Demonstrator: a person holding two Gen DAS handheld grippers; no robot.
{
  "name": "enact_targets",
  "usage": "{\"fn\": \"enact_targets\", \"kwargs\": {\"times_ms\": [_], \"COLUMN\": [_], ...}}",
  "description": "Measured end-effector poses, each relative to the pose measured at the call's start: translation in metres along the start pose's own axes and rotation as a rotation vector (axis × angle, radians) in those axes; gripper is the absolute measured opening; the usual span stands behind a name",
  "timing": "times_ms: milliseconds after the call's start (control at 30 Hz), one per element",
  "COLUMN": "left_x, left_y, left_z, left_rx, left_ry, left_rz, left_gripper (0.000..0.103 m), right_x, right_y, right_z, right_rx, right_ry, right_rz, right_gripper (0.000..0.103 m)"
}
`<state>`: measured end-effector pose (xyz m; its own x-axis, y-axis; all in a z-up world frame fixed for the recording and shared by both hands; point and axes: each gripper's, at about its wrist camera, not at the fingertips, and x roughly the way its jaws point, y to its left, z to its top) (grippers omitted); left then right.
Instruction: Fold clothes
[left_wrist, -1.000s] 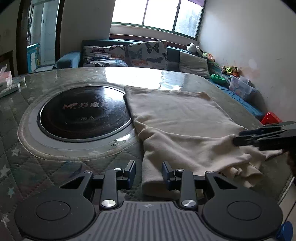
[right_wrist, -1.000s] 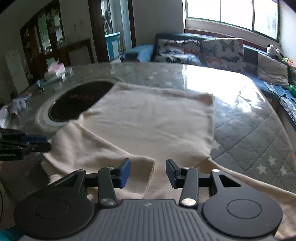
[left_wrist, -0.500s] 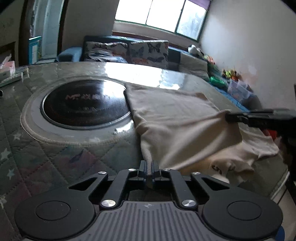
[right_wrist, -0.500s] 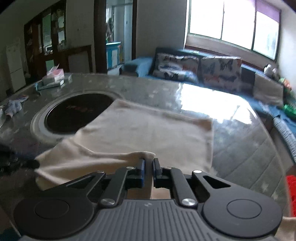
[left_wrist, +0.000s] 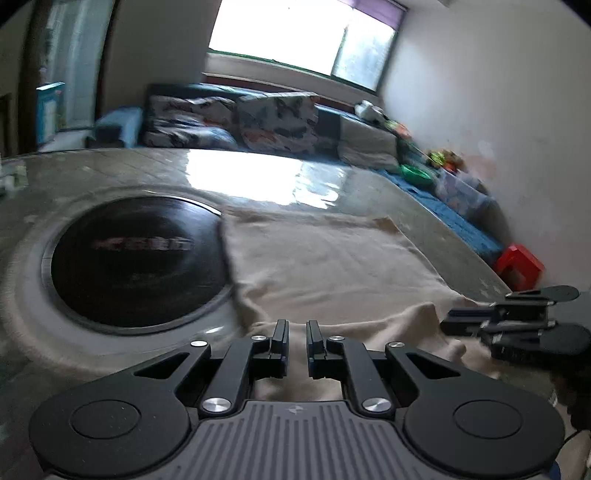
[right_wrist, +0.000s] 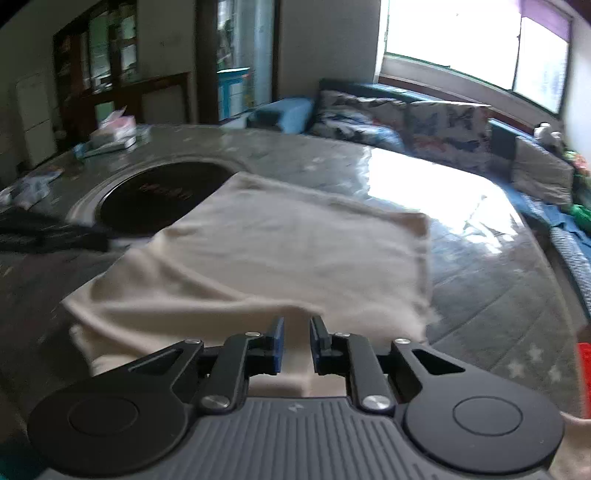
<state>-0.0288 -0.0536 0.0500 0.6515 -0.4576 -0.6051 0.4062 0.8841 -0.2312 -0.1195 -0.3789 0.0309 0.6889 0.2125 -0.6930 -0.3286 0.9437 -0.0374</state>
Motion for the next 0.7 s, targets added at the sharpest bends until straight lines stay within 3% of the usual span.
{"fn": "enact_targets", "kwargs": {"times_ms": [133, 300, 700], "left_x": [0.021, 0.012, 0.001], "left_y": [0.005, 0.015, -0.027], "left_z": [-0.006, -0.007, 0.001], "left_rx": [0.057, 0.054, 0.128], "left_ry": [0.027, 0.011, 0.006], "left_rz": [0.084, 0.116, 0.011], "left_gripper": [0.009, 0.011, 0.012], "right_x": [0.008, 0.004, 0.003], "right_y": [0.009, 0.007, -0.004], "right_z": [-0.012, -0.013, -0.009], "right_rx": [-0.035, -0.041, 0.029], "right_ry": [0.037, 0.037, 0.007], "right_rz": [0.009, 0.007, -0.015], "right_gripper": [0.018, 0.019, 0.02]}}
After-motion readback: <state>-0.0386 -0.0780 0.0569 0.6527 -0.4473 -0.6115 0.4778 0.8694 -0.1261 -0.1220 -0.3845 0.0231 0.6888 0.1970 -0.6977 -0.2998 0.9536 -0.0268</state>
